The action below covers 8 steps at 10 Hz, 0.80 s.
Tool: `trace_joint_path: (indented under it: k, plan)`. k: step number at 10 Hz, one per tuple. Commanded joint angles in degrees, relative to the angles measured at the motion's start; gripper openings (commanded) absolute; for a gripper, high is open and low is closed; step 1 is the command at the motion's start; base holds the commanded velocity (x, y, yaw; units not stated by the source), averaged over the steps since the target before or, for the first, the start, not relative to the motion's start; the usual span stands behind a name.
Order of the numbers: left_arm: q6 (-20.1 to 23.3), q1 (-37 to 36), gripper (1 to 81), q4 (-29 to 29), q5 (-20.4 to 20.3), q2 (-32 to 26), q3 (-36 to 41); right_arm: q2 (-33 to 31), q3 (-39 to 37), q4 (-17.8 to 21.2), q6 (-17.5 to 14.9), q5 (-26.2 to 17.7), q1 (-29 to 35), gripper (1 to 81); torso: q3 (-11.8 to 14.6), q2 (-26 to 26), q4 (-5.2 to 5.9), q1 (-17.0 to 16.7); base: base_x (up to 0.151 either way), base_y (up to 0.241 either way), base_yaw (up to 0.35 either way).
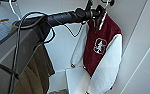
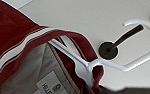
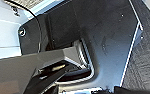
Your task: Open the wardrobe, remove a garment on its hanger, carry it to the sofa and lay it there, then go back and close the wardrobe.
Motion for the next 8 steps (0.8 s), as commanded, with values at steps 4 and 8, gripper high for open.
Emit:
trace_joint_path:
  k: [4,8]
  plan:
    - [0.99,-12.31,1.0,4.51,-1.34,-1.04,-0.87,0.13,0.28,0.21,0.03,-4.02,1.57,81.1,0.0,0.0,4.57,0.0,0.0,0.0,0.0]
    - [0.99,-11.61,1.0,5.65,-0.72,-1.3,-0.78,0.13,0.28,0.21,0.03,-4.02,1.57,81.1,-0.02,0.0,6.23,0.0,0.0,0.0,0.0]
